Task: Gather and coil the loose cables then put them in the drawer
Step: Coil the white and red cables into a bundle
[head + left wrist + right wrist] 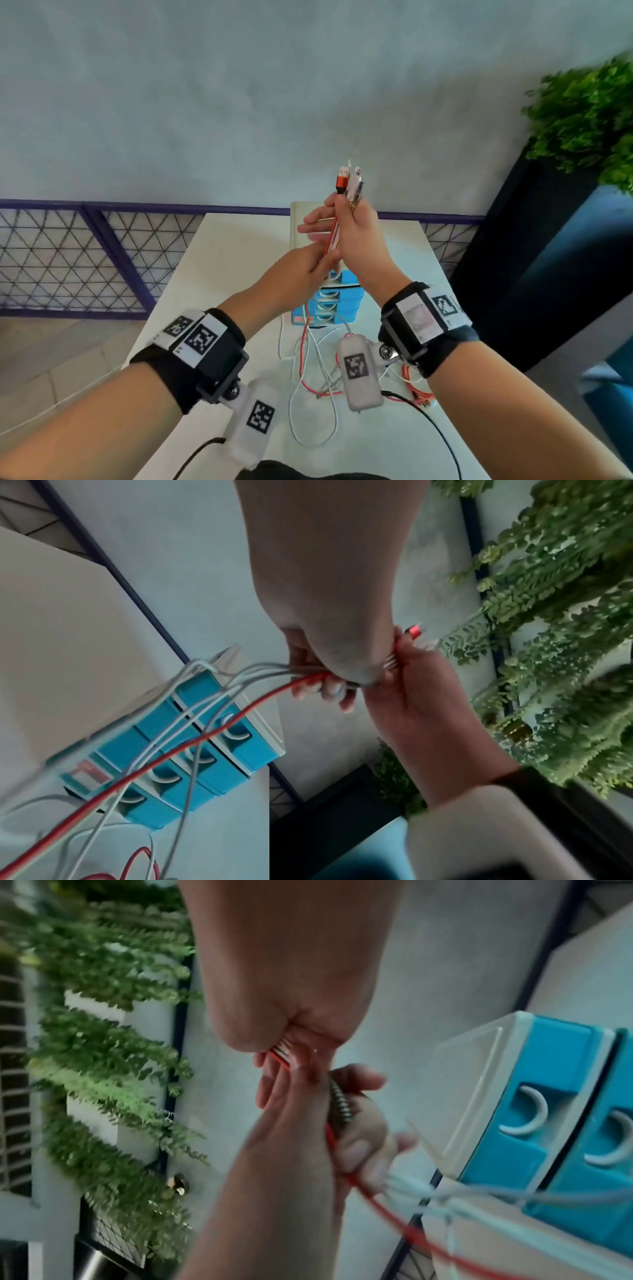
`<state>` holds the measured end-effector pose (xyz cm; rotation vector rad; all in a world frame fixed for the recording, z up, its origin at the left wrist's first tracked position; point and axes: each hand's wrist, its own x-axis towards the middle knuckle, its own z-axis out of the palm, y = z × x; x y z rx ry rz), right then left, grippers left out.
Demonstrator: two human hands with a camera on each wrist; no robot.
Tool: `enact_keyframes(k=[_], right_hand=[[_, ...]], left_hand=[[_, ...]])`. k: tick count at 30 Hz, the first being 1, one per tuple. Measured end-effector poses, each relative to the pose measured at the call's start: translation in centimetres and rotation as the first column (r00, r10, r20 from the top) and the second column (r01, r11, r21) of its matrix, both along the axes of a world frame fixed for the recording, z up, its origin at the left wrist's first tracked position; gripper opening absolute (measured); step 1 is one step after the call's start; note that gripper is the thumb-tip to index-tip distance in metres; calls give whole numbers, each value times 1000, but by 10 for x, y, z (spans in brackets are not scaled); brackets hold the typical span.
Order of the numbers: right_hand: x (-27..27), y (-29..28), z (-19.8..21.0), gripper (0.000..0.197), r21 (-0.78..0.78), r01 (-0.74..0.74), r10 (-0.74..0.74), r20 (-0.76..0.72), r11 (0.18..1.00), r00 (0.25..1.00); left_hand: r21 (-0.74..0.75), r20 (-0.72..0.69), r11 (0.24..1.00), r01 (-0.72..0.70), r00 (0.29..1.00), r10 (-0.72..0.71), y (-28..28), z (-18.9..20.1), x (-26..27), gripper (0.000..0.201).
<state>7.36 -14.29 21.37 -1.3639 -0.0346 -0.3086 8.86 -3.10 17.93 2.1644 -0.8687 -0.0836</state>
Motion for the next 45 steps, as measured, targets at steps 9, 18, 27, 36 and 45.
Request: enact_keyframes(k=[9,18,27,36,45], right_hand=[[0,-2,0,23,318,-269,289,-18,909,957],[-3,-14,-7,26,430,-171,210,-45,886,977],[-6,-50,1,27,409,-59,107,-95,911,990],[-22,-35,-27,23,-26,-290,269,-300,957,915],[-31,-39,-32,30,-26,-379,353,-313,925,882]], left_hand=[[-261,-383,964,57,910,-158,0,1,-15,41],[-110,-568,987,116,808,-158,21,-2,-15,45],[-235,-725,970,-62,676,-133,50,-29,-3,41],[-217,-534,964,-154,846,15,36,-12,2,29],[-87,-569,996,24,820,-70,37,3,-2,28]])
